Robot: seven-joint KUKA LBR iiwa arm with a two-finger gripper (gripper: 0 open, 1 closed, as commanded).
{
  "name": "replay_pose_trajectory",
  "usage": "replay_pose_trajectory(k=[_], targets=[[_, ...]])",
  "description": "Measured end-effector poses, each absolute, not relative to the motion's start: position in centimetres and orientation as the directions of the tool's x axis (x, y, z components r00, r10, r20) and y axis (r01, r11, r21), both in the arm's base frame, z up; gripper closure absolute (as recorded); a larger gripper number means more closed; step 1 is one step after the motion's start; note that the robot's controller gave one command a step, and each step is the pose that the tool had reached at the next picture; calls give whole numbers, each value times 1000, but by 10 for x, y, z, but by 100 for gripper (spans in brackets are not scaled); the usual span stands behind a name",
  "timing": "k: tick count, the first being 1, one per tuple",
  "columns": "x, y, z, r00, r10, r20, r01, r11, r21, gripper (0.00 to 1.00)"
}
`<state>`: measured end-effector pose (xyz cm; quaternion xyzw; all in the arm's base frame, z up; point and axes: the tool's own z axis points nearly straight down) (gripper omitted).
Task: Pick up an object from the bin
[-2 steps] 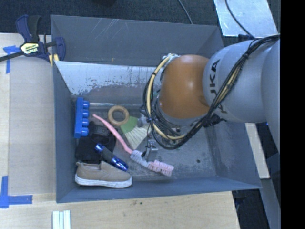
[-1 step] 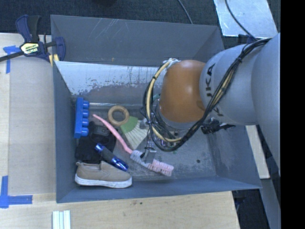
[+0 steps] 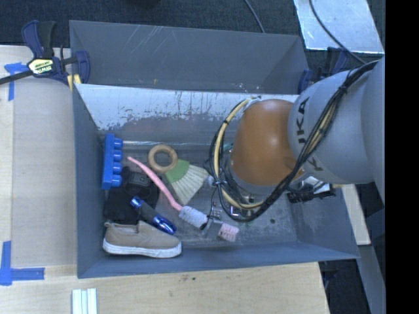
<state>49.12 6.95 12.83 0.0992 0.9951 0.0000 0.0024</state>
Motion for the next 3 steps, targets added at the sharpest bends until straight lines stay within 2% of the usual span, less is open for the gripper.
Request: replay_pose_trajectory(k=[1, 2, 3], targets=[[490, 77, 70, -962, 272, -10, 272, 962, 1, 0], [487, 89, 71, -963, 267, -14, 267, 964, 4, 100], [487, 89, 71, -963, 268, -14, 268, 964, 4, 100]])
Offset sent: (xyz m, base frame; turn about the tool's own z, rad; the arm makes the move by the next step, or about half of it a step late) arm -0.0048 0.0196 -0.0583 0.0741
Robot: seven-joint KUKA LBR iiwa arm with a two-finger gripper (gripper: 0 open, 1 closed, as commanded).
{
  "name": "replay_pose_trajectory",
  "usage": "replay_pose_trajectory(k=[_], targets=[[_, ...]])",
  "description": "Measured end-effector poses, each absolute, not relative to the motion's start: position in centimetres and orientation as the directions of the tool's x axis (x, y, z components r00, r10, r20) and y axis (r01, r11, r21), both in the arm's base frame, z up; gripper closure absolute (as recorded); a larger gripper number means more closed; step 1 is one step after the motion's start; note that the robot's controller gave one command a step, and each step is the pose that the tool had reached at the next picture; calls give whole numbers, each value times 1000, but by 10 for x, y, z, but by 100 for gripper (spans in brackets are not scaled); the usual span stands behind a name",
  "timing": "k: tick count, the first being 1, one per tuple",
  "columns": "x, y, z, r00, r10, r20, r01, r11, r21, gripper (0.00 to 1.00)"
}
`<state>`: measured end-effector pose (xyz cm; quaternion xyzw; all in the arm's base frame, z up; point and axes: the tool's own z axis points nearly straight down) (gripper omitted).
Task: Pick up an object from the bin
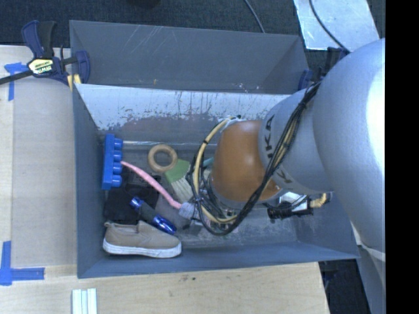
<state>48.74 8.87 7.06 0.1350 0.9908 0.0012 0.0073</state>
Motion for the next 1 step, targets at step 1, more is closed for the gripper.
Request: replay_pose_trajectory(k=[1], targets=[[487, 88, 74, -963, 268, -16, 268, 963, 5, 100]])
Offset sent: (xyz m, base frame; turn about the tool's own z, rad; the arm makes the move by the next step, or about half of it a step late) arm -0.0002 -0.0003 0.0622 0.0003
